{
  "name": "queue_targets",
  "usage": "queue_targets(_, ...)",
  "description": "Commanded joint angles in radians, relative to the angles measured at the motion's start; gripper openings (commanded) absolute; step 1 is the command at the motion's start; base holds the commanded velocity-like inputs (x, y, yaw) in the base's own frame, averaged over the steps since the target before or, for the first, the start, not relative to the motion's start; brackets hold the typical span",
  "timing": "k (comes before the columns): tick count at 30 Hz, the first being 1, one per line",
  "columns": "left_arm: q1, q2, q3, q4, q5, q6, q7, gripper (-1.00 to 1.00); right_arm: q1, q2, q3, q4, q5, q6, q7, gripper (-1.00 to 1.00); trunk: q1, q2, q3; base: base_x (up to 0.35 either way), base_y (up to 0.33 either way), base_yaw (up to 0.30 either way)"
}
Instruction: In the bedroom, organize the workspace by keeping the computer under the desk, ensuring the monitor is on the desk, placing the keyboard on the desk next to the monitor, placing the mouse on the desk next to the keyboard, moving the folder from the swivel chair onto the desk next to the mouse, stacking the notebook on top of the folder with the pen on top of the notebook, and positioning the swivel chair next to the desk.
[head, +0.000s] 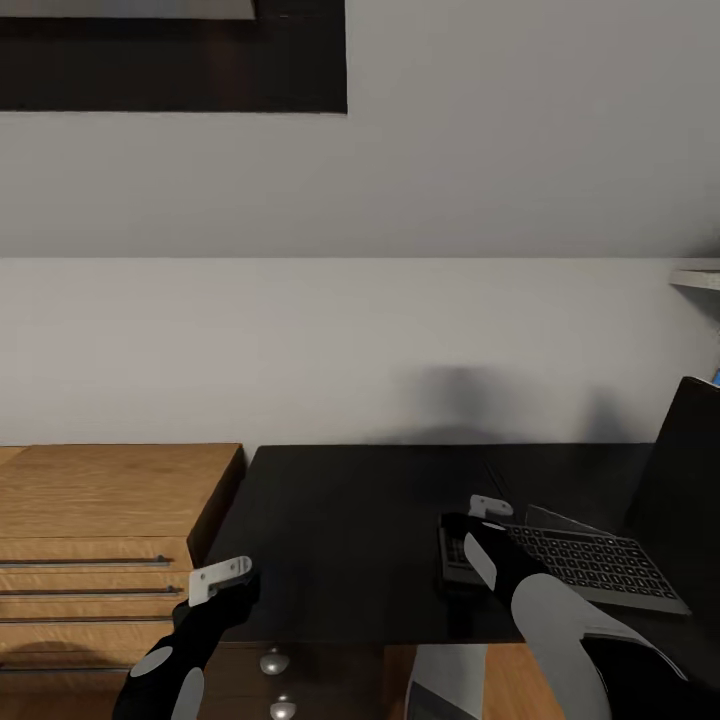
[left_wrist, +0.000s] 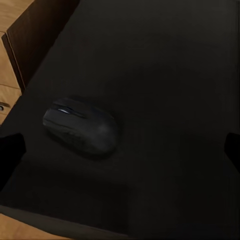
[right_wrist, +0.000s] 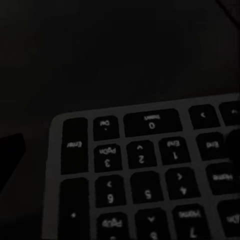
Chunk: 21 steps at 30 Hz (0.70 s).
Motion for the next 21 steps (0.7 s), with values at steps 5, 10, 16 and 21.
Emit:
queue_targets(5,-0.001,0.0,0.0,-0.001,0.011,0.005,0.007,1.0,0.0,0.001,0.0,-0.002,-0.009,0.005,-0.003,1.0,0.0,-0.001,-0.001,0.0,-0.05,0.0)
queue_targets(10,0.0,0.0,0.0,-0.001,0.011,0.005,0.007,1.0,0.0,0.007,0.001,-0.002,-0.009,0.007,-0.003,1.0,0.0,-0.001,-0.001,0.0,-0.016,0.0)
queue_targets(16,-0.001,0.0,0.001,-0.001,0.011,0.005,0.007,1.0,0.0,0.016,0.002,-0.002,-0.009,0.008,-0.004,1.0,0.0,-0.001,-0.001,0.0,-0.004,0.0)
queue_targets(21,0.0,0.0,0.001,-0.001,0.011,0.005,0.007,1.0,0.0,0.02,0.002,-0.003,-0.009,0.008,-0.004,1.0,0.0,-0.001,-0.001,0.0,0.0,0.0)
